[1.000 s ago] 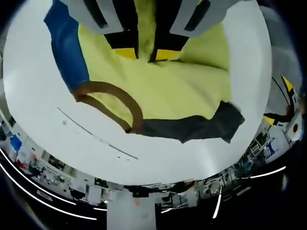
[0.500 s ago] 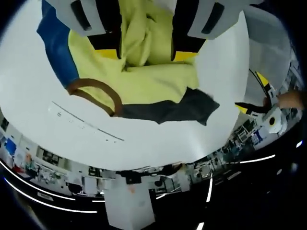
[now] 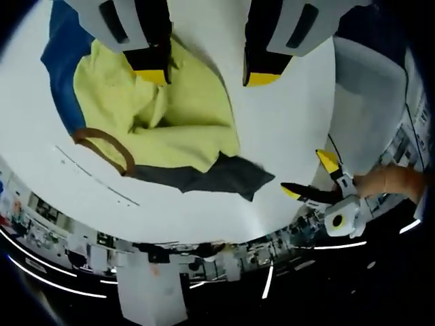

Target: Fold the garment on the visible template until the final outline fits inside the template.

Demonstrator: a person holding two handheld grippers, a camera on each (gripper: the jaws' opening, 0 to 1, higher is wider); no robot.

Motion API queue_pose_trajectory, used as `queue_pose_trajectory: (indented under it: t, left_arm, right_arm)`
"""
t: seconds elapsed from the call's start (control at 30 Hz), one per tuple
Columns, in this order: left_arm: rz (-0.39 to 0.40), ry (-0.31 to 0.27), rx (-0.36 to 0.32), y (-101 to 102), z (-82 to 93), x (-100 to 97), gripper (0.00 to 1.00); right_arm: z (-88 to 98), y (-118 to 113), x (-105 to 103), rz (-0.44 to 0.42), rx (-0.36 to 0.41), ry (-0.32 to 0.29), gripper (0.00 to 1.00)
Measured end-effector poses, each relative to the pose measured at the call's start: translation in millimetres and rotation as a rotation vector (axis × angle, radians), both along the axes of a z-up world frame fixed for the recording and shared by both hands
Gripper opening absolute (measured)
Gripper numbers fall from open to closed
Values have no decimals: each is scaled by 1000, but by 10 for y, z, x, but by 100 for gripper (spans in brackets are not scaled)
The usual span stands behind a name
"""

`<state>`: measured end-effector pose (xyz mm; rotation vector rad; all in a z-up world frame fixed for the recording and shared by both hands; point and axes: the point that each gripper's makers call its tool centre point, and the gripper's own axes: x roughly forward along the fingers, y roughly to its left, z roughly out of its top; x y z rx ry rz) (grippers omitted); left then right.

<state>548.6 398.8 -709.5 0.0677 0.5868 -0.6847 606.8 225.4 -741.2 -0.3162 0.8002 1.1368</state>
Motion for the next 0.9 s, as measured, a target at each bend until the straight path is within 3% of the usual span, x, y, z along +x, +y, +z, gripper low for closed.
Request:
queue_pose_trajectory:
  t: [0.33, 0.4, 0.7, 0.9]
  left_arm:
    - [-16, 29, 9, -136, -147, 137, 44]
    - [-17, 34, 23, -156, -187, 167, 43]
    - [89, 59, -21, -183, -304, 415, 34]
    - [132, 79, -32, -237, -422, 553, 28]
  right_arm:
    - [-114, -144, -63, -48, -54, -28, 34]
    - [-164, -219, -18, -69, -93, -64, 32]
    - [-296, -409, 86, -137, -170, -134, 23]
    - [-318, -425, 136, -188, -169, -179, 19]
